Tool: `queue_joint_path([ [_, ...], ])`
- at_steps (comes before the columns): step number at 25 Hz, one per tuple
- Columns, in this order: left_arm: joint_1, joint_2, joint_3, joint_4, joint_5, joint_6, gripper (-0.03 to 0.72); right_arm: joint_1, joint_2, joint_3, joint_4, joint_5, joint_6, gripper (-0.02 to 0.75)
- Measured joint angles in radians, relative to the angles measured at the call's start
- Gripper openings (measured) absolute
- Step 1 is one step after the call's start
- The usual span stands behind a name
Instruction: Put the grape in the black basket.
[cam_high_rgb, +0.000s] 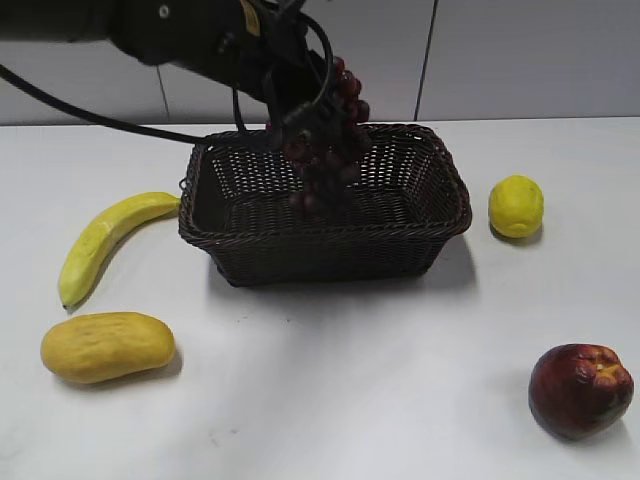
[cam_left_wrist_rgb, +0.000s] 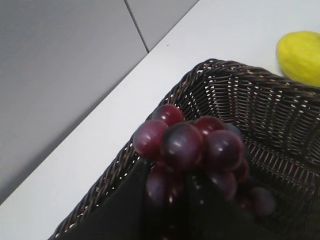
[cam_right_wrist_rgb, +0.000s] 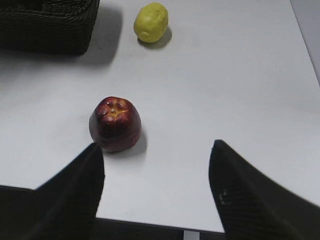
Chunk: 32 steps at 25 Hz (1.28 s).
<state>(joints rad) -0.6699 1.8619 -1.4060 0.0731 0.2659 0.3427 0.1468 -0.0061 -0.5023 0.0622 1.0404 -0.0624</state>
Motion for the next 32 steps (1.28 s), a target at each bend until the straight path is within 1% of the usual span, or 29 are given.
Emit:
queue_joint_path([
  [5, 0.001, 0.089, 0.0, 0.002, -0.089, 0.0, 0.144, 0.0, 0.0, 0.0, 0.0, 0.0, 0.0, 0.498],
  [7, 0.001, 0.109, -0.002, -0.003, -0.098, 0.0, 0.143, 0.0, 0.0, 0.0, 0.0, 0.0, 0.0, 0.498],
  [10, 0.005, 0.137, -0.005, -0.041, -0.082, 0.0, 0.146, 0.0, 0.0, 0.0, 0.0, 0.0, 0.0, 0.498],
  [12, 0.008, 0.149, -0.007, -0.054, -0.051, 0.0, 0.214, 0.0, 0.0, 0.0, 0.0, 0.0, 0.0, 0.498],
  [13, 0.01, 0.152, -0.007, -0.058, -0.034, 0.0, 0.298, 0.0, 0.0, 0.0, 0.0, 0.0, 0.0, 0.498],
  [15, 0.011, 0.152, -0.007, -0.073, -0.012, 0.0, 0.433, 0.0, 0.0, 0.0, 0.0, 0.0, 0.0, 0.498],
  [16, 0.011, 0.151, -0.007, -0.089, -0.001, 0.0, 0.522, 0.0, 0.0, 0.0, 0.0, 0.0, 0.0, 0.498],
  [17, 0.011, 0.147, -0.007, -0.102, 0.011, 0.0, 0.573, 0.0, 0.0, 0.0, 0.0, 0.0, 0.0, 0.498],
  [19, 0.011, 0.133, -0.007, -0.123, 0.049, 0.0, 0.637, 0.0, 0.0, 0.0, 0.0, 0.0, 0.0, 0.498],
  [24, 0.013, 0.051, -0.007, -0.136, 0.152, -0.004, 0.647, 0.0, 0.0, 0.0, 0.0, 0.0, 0.0, 0.498],
  [26, 0.023, 0.011, -0.009, -0.144, 0.199, -0.032, 0.643, 0.0, 0.0, 0.0, 0.0, 0.0, 0.0, 0.498],
  [29, 0.073, -0.043, -0.01, -0.148, 0.3, -0.099, 0.636, 0.0, 0.0, 0.0, 0.0, 0.0, 0.0, 0.498],
  [32, 0.159, -0.074, -0.01, -0.149, 0.442, -0.147, 0.629, 0.0, 0.0, 0.0, 0.0, 0.0, 0.0, 0.498],
])
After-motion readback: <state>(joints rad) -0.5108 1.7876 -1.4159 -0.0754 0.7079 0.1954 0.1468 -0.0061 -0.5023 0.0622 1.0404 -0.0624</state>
